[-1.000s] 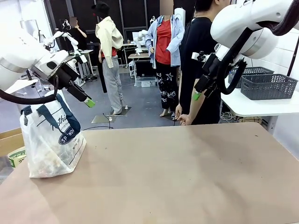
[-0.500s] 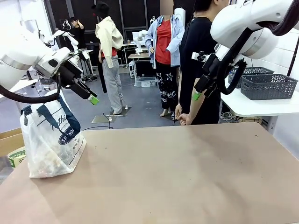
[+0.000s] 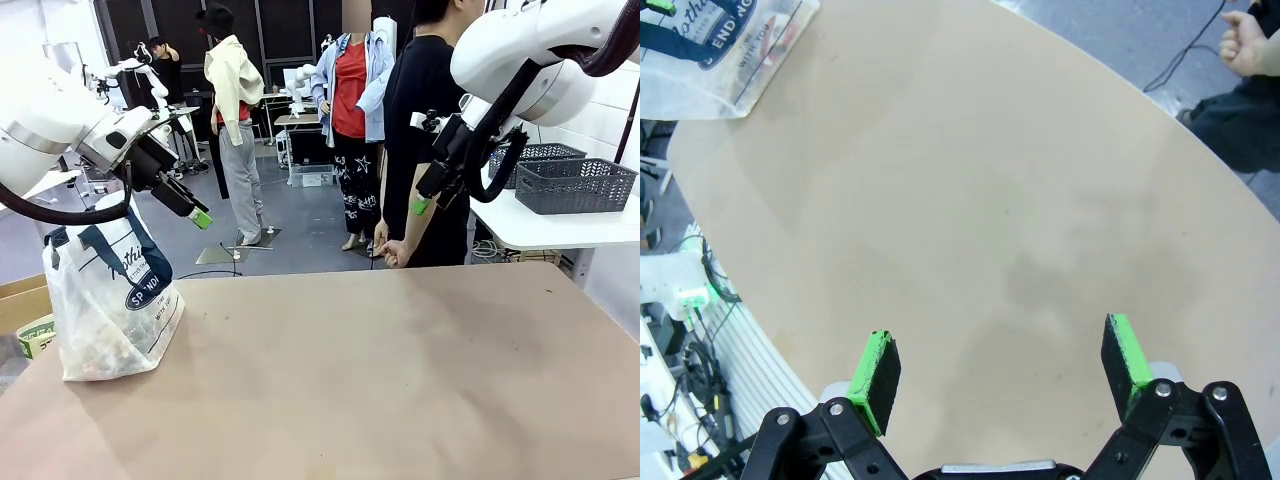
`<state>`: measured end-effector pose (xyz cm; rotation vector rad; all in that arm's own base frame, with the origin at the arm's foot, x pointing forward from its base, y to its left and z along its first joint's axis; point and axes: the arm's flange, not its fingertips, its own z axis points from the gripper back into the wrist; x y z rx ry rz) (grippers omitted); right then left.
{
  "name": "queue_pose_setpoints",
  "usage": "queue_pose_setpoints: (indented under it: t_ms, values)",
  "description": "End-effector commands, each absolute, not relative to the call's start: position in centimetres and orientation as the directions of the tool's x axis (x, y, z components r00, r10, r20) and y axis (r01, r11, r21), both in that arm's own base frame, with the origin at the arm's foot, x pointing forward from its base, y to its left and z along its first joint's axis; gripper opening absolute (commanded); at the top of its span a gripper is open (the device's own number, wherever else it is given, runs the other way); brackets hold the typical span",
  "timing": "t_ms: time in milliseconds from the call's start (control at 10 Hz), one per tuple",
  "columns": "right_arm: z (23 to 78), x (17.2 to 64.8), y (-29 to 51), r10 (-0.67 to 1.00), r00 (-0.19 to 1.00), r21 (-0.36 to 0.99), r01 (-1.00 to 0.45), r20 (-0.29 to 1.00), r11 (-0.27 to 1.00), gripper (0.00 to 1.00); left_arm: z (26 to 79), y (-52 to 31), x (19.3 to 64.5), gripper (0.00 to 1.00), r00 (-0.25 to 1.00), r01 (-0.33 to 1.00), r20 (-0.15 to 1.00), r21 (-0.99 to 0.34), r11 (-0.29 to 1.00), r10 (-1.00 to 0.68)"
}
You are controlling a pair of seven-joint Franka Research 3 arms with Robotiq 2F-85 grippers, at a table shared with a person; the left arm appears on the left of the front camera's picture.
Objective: Transfer purchased items from the store into the shopping bag.
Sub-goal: Move the Reusable shopping bag to the right side of the table.
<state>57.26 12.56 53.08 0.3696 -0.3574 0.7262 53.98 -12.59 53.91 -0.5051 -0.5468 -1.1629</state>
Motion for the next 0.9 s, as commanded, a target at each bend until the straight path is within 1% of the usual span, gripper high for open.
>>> queue_pose_setpoints:
  t_ms: [0, 800]
  values:
    - [53.02, 57.32, 12.68, 0.573, 0.699, 0.183, -0.688, 0.429, 0.702, 1.0, 54.03, -12.48, 53.94, 1.0, 0.297, 0.945, 0.641, -0.092, 0.313, -0.708]
    - [53.02, 57.32, 12.68, 0.573, 0.699, 0.183, -0.688, 0.429, 0.702, 1.0, 54.03, -12.48, 53.94, 1.0, 0.297, 0.945, 0.641, -0.092, 0.313, -0.708]
